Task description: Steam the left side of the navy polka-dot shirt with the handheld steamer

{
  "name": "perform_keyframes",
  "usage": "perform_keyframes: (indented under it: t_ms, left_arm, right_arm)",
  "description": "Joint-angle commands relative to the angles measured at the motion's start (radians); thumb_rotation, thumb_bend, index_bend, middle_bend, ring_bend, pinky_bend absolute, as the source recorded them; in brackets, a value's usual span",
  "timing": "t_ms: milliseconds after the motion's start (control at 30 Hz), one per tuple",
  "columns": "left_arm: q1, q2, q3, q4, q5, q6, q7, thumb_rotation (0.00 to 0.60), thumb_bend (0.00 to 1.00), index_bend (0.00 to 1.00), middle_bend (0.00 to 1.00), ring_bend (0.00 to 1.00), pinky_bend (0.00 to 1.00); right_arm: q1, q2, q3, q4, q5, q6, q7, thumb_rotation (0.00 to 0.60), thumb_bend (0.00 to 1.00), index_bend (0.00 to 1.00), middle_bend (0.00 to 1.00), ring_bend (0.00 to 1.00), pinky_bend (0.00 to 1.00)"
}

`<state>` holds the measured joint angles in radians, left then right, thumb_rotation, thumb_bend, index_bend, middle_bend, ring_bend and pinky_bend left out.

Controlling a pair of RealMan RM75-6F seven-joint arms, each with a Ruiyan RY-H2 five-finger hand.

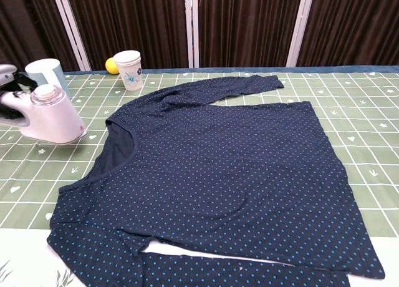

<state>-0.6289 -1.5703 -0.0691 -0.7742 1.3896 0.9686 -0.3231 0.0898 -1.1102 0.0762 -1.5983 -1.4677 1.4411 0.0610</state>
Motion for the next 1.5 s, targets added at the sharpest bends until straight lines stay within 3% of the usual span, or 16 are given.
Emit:
perform_keyframes:
  t_ms: [33,67,100,133,200,300,467,667,833,1033,1233,1500]
  left_arm:
    - [0.01,-0.009,-0.001,0.02,-0.017,-0.031,-0.007,0.6,0.15,0.6,0.54,0.55,0.68]
    - [0.011,-0.007,0.0,0.021,-0.023,-0.046,-0.004,0.6,0.05,0.45,0.37,0.41,0.51]
    - [0.01,-0.002,0.003,0.017,-0.03,-0.072,0.002,0.6,0.0,0.27,0.18,0.24,0.34]
    - [0.009,0.005,0.003,0.007,-0.035,-0.092,0.005,0.6,0.0,0.13,0.06,0.1,0.21]
    - [0.009,0.017,0.001,-0.01,-0.044,-0.11,0.005,0.6,0.0,0.02,0.0,0.01,0.1]
    - [0.014,0.045,-0.008,-0.058,-0.049,-0.107,-0.004,0.6,0.0,0.0,0.0,0.0,0.02]
    - [0.03,0.102,-0.015,-0.145,-0.042,-0.068,-0.001,0.6,0.0,0.0,0.0,0.0,0.0]
    - [0.068,0.226,-0.018,-0.326,-0.024,0.011,0.021,0.6,0.0,0.0,0.0,0.0,0.0]
    - [0.124,0.354,-0.003,-0.503,-0.006,0.088,0.042,0.6,0.0,0.0,0.0,0.0,0.0]
    - [0.227,0.493,0.036,-0.73,0.013,0.221,0.161,0.6,0.0,0.0,0.0,0.0,0.0]
    - [0.355,0.51,0.038,-0.869,0.005,0.441,0.274,0.6,0.0,0.0,0.0,0.0,0.0]
    - [0.474,0.521,0.089,-1.006,0.024,0.589,0.442,0.6,0.0,0.0,0.0,0.0,0.0]
  right_arm:
    - [0.001,-0.001,-0.001,-0.001,0.001,-0.002,-0.003,0.6,0.0,0.0,0.0,0.0,0.0]
    - [0.001,-0.001,-0.001,-0.002,0.001,-0.003,-0.004,0.6,0.0,0.0,0.0,0.0,0.0]
    - [0.001,-0.001,-0.001,-0.002,0.001,-0.003,-0.005,0.6,0.0,0.0,0.0,0.0,0.0]
    - [0.001,-0.001,-0.001,-0.002,0.001,-0.003,-0.005,0.6,0.0,0.0,0.0,0.0,0.0]
    - [0.001,0.0,-0.001,-0.003,0.001,-0.002,-0.005,0.6,0.0,0.0,0.0,0.0,0.0]
    - [0.0,0.001,-0.001,-0.003,0.0,0.0,-0.002,0.6,0.0,0.0,0.0,0.0,0.0]
    - [-0.002,0.005,-0.003,-0.006,-0.005,0.004,0.005,0.6,0.0,0.0,0.0,0.0,0.0]
    - [-0.007,0.013,-0.008,-0.016,-0.02,0.015,0.011,0.6,0.0,0.0,0.0,0.0,0.0]
    - [-0.012,0.022,-0.012,-0.026,-0.034,0.028,0.02,0.6,0.0,0.0,0.0,0.0,0.0]
    - [-0.018,0.032,-0.018,-0.035,-0.056,0.044,0.034,0.6,0.0,0.0,0.0,0.0,0.0]
    - [-0.021,0.034,-0.021,-0.033,-0.067,0.053,0.04,0.6,0.0,0.0,0.0,0.0,0.0]
    - [-0.033,0.032,-0.016,-0.026,-0.077,0.09,0.021,0.6,0.0,0.0,0.0,0.0,0.0]
